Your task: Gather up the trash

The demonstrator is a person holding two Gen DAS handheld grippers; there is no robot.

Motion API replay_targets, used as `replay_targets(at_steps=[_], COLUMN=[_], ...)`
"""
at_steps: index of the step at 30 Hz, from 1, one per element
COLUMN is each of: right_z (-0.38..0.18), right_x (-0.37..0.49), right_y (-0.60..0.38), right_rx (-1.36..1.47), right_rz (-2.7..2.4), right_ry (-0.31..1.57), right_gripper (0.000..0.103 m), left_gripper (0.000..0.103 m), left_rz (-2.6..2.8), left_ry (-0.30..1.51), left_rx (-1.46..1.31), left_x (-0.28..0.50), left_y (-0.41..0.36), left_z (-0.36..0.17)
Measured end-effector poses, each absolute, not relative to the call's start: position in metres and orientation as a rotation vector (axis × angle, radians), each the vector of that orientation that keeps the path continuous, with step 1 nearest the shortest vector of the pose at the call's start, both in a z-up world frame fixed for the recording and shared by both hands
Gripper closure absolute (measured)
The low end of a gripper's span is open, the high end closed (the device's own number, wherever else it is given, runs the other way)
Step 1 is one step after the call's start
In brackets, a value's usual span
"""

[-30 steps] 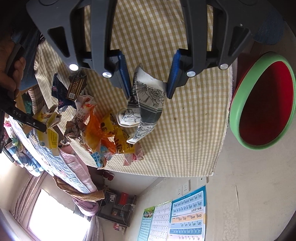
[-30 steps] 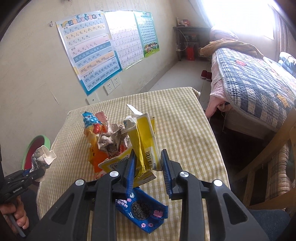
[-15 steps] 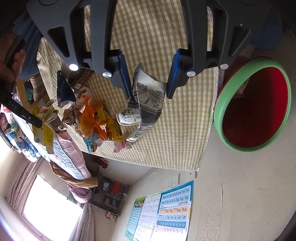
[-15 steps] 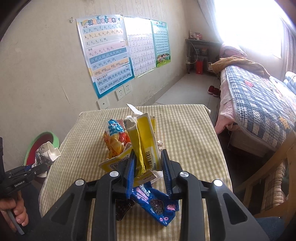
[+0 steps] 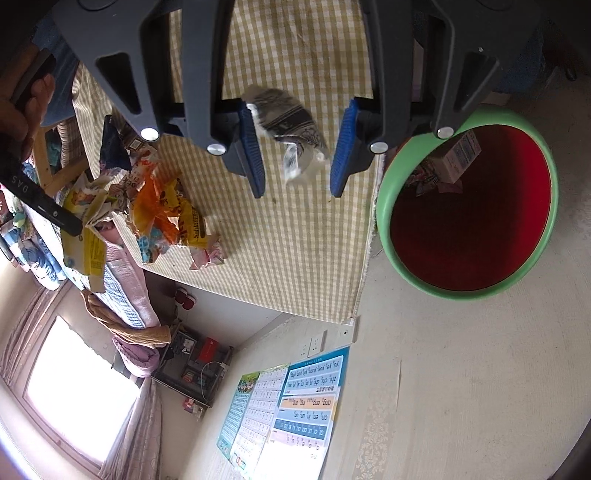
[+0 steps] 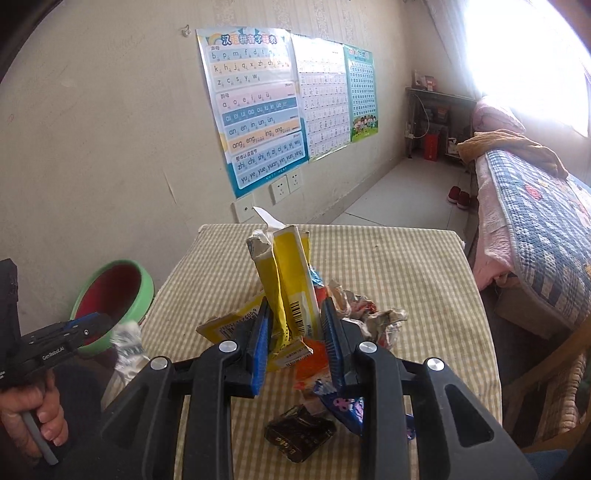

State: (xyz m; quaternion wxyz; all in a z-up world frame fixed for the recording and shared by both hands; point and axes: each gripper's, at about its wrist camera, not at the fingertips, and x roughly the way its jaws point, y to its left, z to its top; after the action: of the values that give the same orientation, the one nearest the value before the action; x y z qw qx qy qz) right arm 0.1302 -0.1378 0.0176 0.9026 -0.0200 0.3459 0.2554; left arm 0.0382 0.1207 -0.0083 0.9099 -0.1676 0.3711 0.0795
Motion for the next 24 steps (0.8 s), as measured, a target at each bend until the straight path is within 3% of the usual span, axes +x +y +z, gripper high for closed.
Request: replay_targets(at_steps=[3, 9, 13, 16, 24], right_z=[0.015, 0.010, 0.006, 0.004, 0.000], right_x=[0.128, 0.125, 0.124, 0.122, 0.121], right_y=[-0.122, -0.106, -0.104, -0.103, -0.106], right_rx=[-0.055, -0.078, -0.081, -0.080, -0.075], right_rz=[0.555, 0.580, 0.583, 0.588, 0.597], right_ry=[0.724, 0.738, 0.750, 0.754, 0.762], right_gripper=[0.077, 0.077, 0.077, 0.077, 0.077], left_gripper=[0.074, 0.074, 0.053, 0.047, 0.044], left_rz=[0.176, 0.146, 0.115, 0.121, 0.104], left_ry=[0.770, 0.830, 0.910, 0.961, 1.125], left_rx=[-0.370, -0.396, -0.380, -0.343, -0.311], left_x=[0.037, 0.040, 0.047, 0.054, 0.076], left_y=[0.131, 0.134, 0.125, 0.117, 0.100], left_z=[-0.009, -0.017, -0.027, -0.035, -0.068])
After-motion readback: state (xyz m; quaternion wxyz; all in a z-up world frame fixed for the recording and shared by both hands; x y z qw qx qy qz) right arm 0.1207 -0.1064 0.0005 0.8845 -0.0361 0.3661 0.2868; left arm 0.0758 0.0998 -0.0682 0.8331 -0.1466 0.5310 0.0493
